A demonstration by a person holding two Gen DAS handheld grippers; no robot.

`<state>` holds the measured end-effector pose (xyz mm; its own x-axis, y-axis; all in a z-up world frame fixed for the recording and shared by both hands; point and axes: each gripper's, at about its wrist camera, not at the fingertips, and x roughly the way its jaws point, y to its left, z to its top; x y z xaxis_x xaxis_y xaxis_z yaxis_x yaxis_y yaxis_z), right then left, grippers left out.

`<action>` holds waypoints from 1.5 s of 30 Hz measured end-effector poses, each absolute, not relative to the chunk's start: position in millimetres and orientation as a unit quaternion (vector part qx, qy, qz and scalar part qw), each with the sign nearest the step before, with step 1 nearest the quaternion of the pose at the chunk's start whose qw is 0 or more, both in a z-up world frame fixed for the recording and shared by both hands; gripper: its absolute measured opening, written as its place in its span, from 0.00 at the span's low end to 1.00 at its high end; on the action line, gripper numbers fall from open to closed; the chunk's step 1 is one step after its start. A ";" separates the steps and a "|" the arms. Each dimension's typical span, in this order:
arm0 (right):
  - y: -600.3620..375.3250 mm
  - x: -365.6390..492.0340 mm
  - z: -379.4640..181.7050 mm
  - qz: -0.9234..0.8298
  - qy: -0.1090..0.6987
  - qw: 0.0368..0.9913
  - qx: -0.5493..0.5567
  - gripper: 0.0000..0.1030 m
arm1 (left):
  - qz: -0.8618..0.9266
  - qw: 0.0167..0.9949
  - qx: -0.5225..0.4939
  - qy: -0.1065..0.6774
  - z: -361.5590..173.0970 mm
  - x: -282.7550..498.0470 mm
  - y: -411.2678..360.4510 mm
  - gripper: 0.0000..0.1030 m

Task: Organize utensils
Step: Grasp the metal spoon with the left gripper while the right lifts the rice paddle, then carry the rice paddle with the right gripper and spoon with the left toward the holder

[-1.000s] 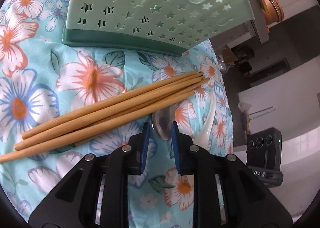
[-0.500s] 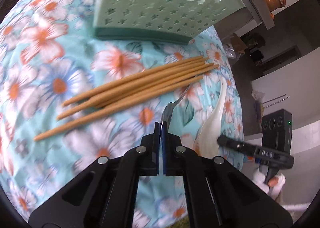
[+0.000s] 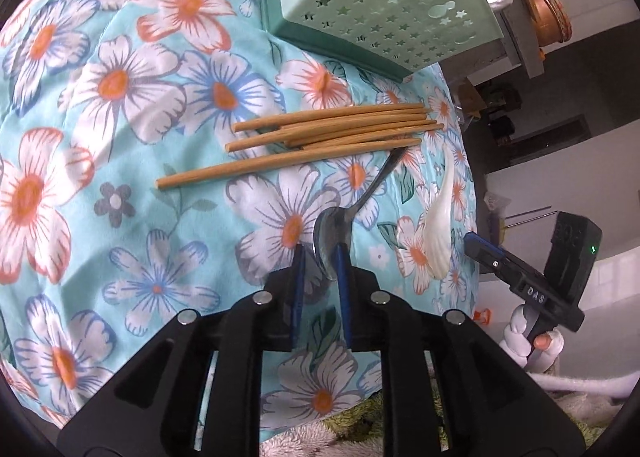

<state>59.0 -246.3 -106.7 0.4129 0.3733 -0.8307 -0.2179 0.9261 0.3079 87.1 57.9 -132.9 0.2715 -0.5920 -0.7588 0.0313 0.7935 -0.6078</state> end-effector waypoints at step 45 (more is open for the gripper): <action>-99.5 27.0 -167.1 0.135 0.272 0.806 -0.508 0.11 | -0.187 0.782 -0.260 0.535 -142.8 83.8 53.5 0.14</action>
